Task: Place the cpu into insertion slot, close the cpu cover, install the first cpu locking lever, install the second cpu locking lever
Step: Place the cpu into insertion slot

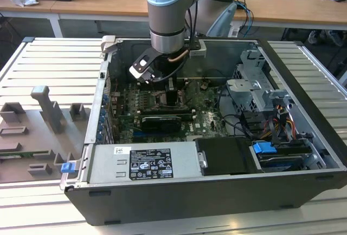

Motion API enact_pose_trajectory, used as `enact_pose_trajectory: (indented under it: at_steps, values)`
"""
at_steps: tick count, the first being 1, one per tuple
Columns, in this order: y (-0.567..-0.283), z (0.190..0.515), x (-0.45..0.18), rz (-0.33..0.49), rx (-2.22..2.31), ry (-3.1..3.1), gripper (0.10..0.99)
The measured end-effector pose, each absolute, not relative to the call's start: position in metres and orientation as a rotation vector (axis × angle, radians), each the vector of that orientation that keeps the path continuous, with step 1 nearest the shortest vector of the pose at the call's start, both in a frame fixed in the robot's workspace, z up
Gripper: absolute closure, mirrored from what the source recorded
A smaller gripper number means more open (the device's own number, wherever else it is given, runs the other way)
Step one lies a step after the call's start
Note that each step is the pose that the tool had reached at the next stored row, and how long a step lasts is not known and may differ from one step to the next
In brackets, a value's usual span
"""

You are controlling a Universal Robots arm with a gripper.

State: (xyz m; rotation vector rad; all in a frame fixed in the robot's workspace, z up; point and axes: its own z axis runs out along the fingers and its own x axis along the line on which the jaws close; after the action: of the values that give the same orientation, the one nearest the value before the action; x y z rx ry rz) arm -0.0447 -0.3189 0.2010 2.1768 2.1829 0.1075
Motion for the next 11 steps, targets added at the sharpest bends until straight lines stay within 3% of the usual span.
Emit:
enact_pose_trajectory:
  at_steps: [4, 9, 10, 11]
  values:
    - [-0.319, 0.210, -0.045, 0.105, 2.178, 2.184, 0.486]
    - [-0.319, 0.214, -0.045, 0.101, 2.180, 2.186, 0.855]
    - [-0.319, 0.214, -0.045, 0.101, 2.180, 2.186, 0.976]
    - [-0.319, 0.215, -0.045, 0.101, 2.180, 2.186, 0.976]
